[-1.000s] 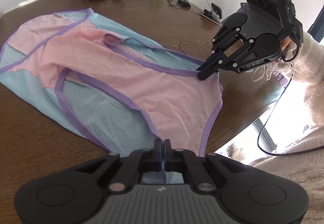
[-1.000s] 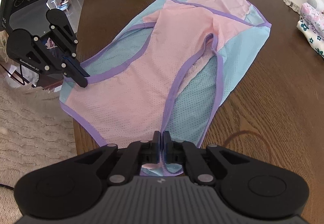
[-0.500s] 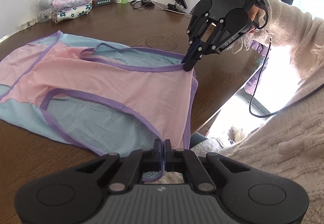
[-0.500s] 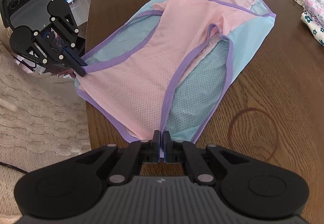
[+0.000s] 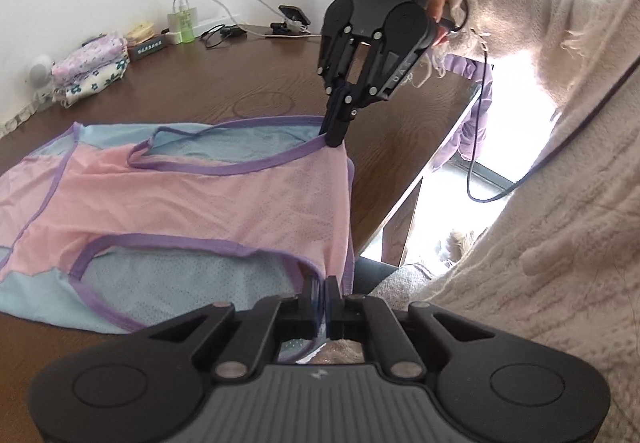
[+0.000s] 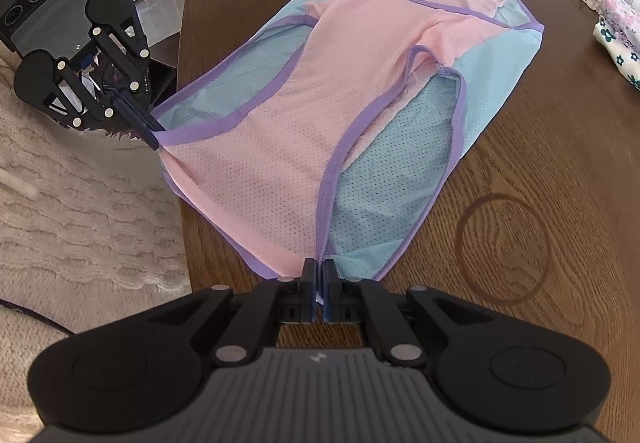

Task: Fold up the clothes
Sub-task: 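Open both tools to release the garment trim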

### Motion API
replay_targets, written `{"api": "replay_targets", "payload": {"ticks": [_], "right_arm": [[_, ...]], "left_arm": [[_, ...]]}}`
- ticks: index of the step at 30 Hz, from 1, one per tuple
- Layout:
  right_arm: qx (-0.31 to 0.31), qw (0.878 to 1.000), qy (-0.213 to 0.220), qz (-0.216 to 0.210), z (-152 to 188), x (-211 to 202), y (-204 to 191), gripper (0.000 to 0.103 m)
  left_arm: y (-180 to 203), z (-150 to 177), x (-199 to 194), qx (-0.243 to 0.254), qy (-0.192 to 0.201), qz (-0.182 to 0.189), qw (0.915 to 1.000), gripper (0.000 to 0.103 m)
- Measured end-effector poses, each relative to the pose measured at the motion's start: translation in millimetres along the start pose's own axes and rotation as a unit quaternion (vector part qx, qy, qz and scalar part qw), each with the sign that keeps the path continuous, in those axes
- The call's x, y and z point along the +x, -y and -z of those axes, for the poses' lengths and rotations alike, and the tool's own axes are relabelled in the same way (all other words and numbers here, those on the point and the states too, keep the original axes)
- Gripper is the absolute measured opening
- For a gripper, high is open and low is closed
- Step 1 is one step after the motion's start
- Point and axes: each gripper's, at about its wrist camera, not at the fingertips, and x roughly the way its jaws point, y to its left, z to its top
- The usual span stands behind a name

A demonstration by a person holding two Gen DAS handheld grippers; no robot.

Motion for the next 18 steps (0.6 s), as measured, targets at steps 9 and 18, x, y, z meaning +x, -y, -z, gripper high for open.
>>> {"api": "replay_targets", "payload": {"ticks": [9,18], "right_arm": [[0.186,0.974,0.129,0.035,17.0,-43.0,10.8,0.043],[0.433,0.884,0.159,0.081,57.0,-29.2,-15.6,0.055]], "left_arm": [[-60.0,7.3,-35.8,-0.183,0.061,-0.025,0.9809,0.052],[-133.7,4.1,-57.1,-0.217,0.064,-0.166,0.9599,0.054]]}}
